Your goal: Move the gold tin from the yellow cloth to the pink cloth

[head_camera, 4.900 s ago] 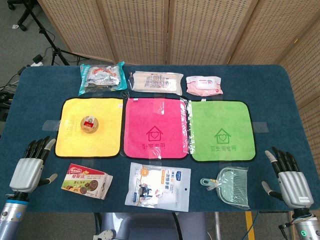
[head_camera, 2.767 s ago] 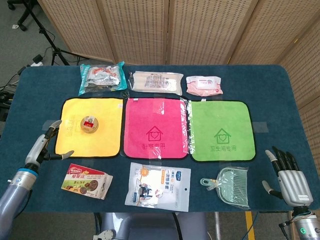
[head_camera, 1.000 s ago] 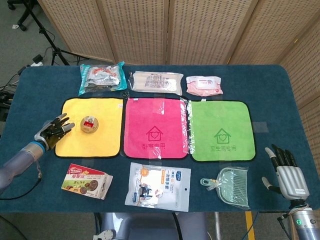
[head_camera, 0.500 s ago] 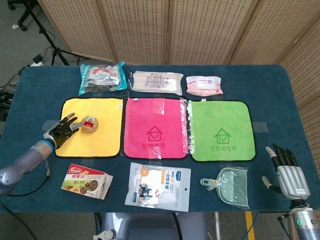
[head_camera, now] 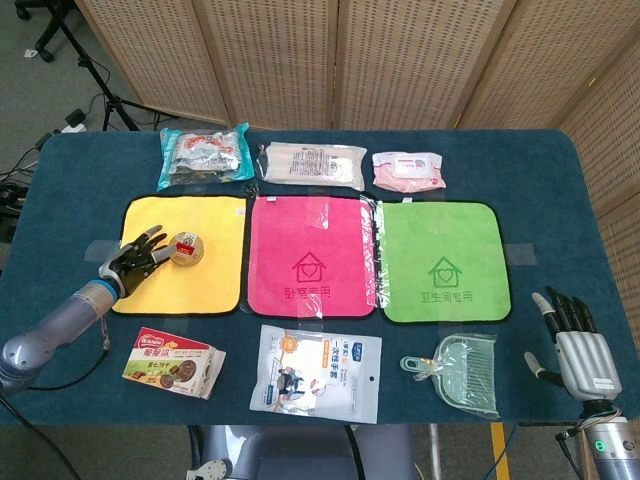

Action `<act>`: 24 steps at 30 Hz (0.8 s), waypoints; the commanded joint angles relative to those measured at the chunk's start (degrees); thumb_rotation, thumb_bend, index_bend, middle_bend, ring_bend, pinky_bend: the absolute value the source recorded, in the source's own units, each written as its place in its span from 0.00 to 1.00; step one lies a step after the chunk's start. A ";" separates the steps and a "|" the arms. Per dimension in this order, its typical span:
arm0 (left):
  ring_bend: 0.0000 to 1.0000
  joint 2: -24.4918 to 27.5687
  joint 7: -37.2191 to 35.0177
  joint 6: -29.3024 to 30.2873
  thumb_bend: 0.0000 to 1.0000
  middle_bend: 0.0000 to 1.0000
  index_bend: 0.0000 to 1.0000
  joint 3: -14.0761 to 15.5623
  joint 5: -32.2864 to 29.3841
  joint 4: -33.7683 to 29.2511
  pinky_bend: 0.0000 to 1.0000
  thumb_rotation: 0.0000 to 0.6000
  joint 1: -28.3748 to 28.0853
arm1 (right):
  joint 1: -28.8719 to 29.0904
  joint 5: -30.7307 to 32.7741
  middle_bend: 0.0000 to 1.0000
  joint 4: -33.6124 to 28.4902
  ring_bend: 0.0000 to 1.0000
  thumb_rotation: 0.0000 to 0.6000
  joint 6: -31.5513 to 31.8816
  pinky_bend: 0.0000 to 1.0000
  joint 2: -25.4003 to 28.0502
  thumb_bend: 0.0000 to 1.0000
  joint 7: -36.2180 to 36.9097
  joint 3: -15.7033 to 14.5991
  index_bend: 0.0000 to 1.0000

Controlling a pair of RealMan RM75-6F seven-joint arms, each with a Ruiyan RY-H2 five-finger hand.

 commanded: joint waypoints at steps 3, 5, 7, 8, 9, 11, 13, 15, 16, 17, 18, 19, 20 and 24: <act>0.00 -0.21 0.35 0.32 0.21 0.00 0.00 0.24 -0.09 -0.45 0.00 1.00 -0.27 | 0.01 -0.15 0.00 -0.06 0.00 1.00 0.03 0.00 0.04 0.34 0.08 -0.05 0.01; 0.00 -0.31 0.67 0.61 0.21 0.00 0.00 0.45 0.02 -0.70 0.00 1.00 -0.44 | 0.03 -0.31 0.00 -0.10 0.00 1.00 0.06 0.00 0.05 0.34 0.06 -0.10 0.01; 0.00 -0.43 0.95 1.08 0.21 0.00 0.00 0.64 0.07 -1.06 0.00 1.00 -0.57 | 0.01 -0.46 0.00 -0.15 0.00 1.00 0.17 0.00 0.08 0.34 0.07 -0.14 0.01; 0.00 -0.50 1.10 1.28 0.21 0.00 0.00 0.69 0.08 -1.38 0.00 1.00 -0.68 | -0.02 -0.50 0.00 -0.18 0.00 1.00 0.24 0.00 0.12 0.34 0.12 -0.14 0.01; 0.00 -0.56 1.20 1.51 0.21 0.00 0.00 0.74 0.08 -1.53 0.00 1.00 -0.77 | -0.03 -0.51 0.00 -0.19 0.00 1.00 0.27 0.00 0.15 0.34 0.16 -0.14 0.01; 0.00 -0.64 1.60 1.96 0.21 0.00 0.00 0.90 0.24 -1.91 0.00 1.00 -1.01 | -0.06 -0.47 0.00 -0.23 0.00 1.00 0.30 0.00 0.23 0.34 0.26 -0.13 0.01; 0.00 -0.70 1.96 2.52 0.21 0.00 0.00 1.06 0.38 -2.36 0.00 1.00 -1.19 | -0.08 -0.46 0.00 -0.24 0.00 1.00 0.31 0.00 0.29 0.34 0.28 -0.14 0.01; 0.00 -0.73 2.30 3.12 0.21 0.00 0.00 1.15 0.51 -2.89 0.00 1.00 -1.34 | -0.10 -0.48 0.00 -0.26 0.00 1.00 0.37 0.00 0.32 0.34 0.36 -0.13 0.01; 0.00 -0.76 2.47 3.41 0.21 0.00 0.00 1.20 0.58 -3.14 0.00 1.00 -1.42 | -0.10 -0.51 0.00 -0.25 0.00 1.00 0.41 0.00 0.33 0.34 0.39 -0.12 0.01; 0.00 -0.80 2.63 3.68 0.21 0.00 0.00 1.27 0.63 -3.34 0.00 1.00 -1.53 | -0.11 -0.54 0.00 -0.25 0.00 1.00 0.46 0.00 0.34 0.34 0.41 -0.11 0.01; 0.00 -0.84 2.75 3.88 0.21 0.00 0.00 1.33 0.63 -3.51 0.00 1.00 -1.65 | -0.12 -0.57 0.00 -0.25 0.00 1.00 0.49 0.00 0.35 0.34 0.43 -0.11 0.01; 0.00 -0.92 2.83 4.09 0.21 0.00 0.00 1.43 0.53 -3.69 0.00 1.00 -1.82 | -0.12 -0.62 0.00 -0.26 0.00 1.00 0.53 0.00 0.36 0.34 0.45 -0.12 0.01; 0.00 -1.01 2.86 4.17 0.21 0.00 0.00 1.52 0.43 -3.77 0.00 1.00 -1.97 | -0.13 -0.64 0.00 -0.26 0.00 1.00 0.56 0.00 0.37 0.34 0.47 -0.12 0.01; 0.00 -1.71 3.18 4.40 0.21 0.00 0.00 2.16 0.01 -3.75 0.00 1.00 -2.96 | -0.17 -0.83 0.00 -0.34 0.00 1.00 0.76 0.00 0.41 0.34 0.53 -0.14 0.01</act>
